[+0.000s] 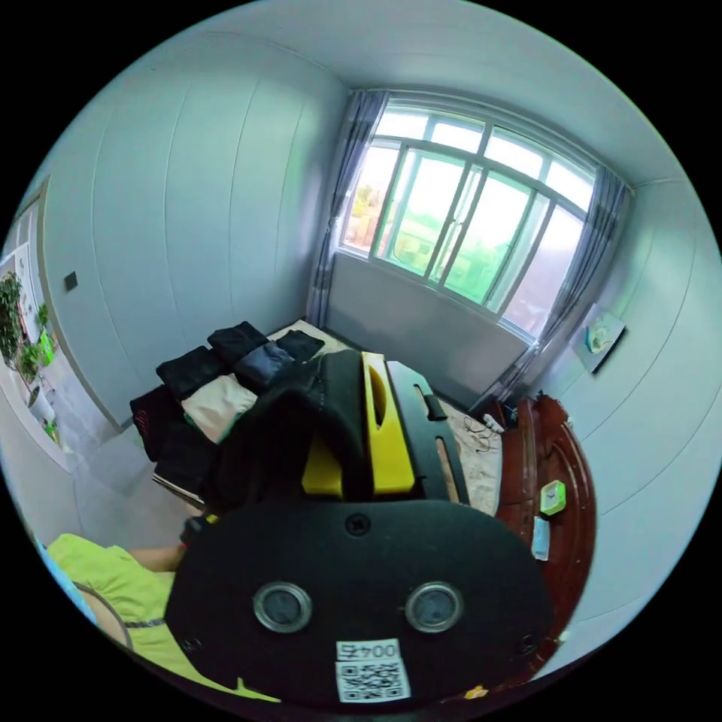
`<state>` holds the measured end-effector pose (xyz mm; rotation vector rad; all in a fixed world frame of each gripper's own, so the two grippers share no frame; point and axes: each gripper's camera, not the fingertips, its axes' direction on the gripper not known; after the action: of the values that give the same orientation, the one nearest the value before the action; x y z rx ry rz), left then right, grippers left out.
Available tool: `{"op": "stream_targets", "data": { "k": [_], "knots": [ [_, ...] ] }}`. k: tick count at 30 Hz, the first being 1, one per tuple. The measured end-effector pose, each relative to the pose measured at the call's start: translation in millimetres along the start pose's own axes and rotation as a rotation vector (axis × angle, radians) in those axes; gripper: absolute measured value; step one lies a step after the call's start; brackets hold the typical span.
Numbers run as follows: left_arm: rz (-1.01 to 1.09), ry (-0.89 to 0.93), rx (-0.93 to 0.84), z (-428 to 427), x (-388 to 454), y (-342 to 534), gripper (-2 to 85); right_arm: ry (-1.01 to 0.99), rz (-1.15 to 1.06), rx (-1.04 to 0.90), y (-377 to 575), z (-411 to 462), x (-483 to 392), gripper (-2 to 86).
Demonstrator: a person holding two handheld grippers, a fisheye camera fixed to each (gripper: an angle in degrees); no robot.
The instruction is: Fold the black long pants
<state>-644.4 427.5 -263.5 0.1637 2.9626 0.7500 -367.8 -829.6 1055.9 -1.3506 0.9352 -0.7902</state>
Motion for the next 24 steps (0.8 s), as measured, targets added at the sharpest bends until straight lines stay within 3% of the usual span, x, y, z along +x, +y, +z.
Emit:
{"op": "stream_targets", "data": {
  "k": [5, 9, 13, 15, 19, 24],
  "knots": [
    [-0.365, 0.228, -0.008, -60, -144, -26, -0.5, 0.215, -0.143, -0.053, 8, 20, 4, 0.9],
    [-0.595, 0.383, 0.154, -132, -265, -49, -0.6, 0.282, -0.206, -0.082, 7, 42, 7, 0.9],
    [-0.614, 0.371, 0.264, -176, -320, -74, -0.6, 0.336, -0.274, -0.075, 5, 73, -9, 0.9],
    [-0.549, 0.274, 0.275, -187, -334, -96, -0.6, 0.397, -0.338, -0.097, 3, 98, -25, 0.8],
    [-0.518, 0.183, 0.204, -167, -362, -128, -0.6, 0.43, -0.432, -0.188, -6, 169, -56, 0.4],
    [-0.511, 0.141, 0.136, -135, -433, -206, -0.6, 0.393, -0.355, -0.229, -38, 239, -66, 0.3]
  ]
}}
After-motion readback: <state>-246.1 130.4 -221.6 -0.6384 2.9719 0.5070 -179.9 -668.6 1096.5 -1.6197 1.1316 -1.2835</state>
